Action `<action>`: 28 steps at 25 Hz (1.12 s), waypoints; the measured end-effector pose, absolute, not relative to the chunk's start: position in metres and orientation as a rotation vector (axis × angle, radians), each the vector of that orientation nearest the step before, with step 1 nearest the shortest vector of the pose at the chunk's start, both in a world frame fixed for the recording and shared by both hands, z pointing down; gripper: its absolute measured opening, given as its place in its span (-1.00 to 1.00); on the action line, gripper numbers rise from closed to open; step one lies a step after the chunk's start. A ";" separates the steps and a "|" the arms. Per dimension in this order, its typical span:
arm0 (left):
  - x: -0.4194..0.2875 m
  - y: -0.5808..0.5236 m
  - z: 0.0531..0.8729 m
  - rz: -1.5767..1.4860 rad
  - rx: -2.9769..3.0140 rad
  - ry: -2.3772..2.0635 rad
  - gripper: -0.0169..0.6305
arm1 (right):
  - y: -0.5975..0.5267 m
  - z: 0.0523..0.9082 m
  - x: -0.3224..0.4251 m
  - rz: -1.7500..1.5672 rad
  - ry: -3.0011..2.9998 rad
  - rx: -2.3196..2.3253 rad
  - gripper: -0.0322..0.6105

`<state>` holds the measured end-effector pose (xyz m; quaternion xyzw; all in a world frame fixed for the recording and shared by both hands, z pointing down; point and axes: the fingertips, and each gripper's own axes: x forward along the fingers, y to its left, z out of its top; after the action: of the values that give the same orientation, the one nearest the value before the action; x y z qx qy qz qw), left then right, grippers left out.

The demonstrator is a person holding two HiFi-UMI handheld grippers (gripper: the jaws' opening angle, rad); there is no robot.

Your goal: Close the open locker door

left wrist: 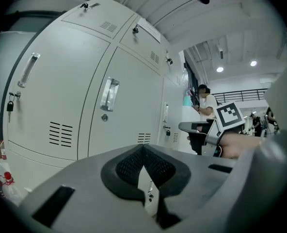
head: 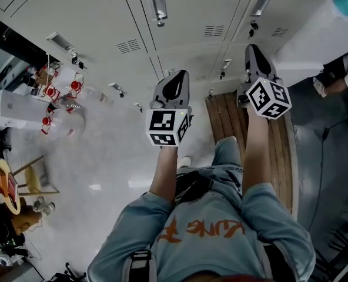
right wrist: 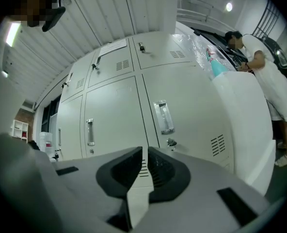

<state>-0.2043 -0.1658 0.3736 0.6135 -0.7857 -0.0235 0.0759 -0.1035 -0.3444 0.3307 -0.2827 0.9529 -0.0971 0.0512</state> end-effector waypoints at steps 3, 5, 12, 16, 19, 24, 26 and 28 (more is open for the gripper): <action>-0.209 -0.144 0.365 -0.062 1.864 -2.365 -0.89 | -0.317 0.333 -0.103 -0.288 2.909 -0.879 -0.74; -0.214 -0.129 0.360 -0.062 1.874 -2.373 -0.89 | -0.297 0.334 -0.104 -0.284 2.917 -0.886 -0.74; -0.230 -0.090 0.349 -0.084 1.867 -2.408 -0.89 | -0.242 0.338 -0.113 -0.275 2.935 -0.884 -0.74; -0.240 -0.075 0.346 -0.110 1.842 -2.433 -0.89 | -0.220 0.339 -0.123 -0.253 2.969 -0.836 -0.74; -0.245 -0.070 0.345 -0.117 1.828 -2.442 -0.89 | -0.206 0.338 -0.131 -0.195 3.000 -0.796 -0.74; -0.245 -0.077 0.344 -0.104 1.818 -2.454 -0.89 | -0.187 0.330 -0.142 -0.049 3.040 -0.720 -0.74; -0.243 -0.081 0.344 -0.102 1.804 -2.462 -0.89 | -0.182 0.329 -0.142 -0.008 3.052 -0.695 -0.74; -0.240 -0.086 0.347 -0.099 1.796 -2.466 -0.89 | -0.180 0.330 -0.141 0.026 3.064 -0.679 -0.74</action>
<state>-0.2395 -0.0862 0.3466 0.5878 -0.8071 -0.0325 0.0445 -0.1413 -0.1799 0.3300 -0.2164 0.9763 0.0082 0.0018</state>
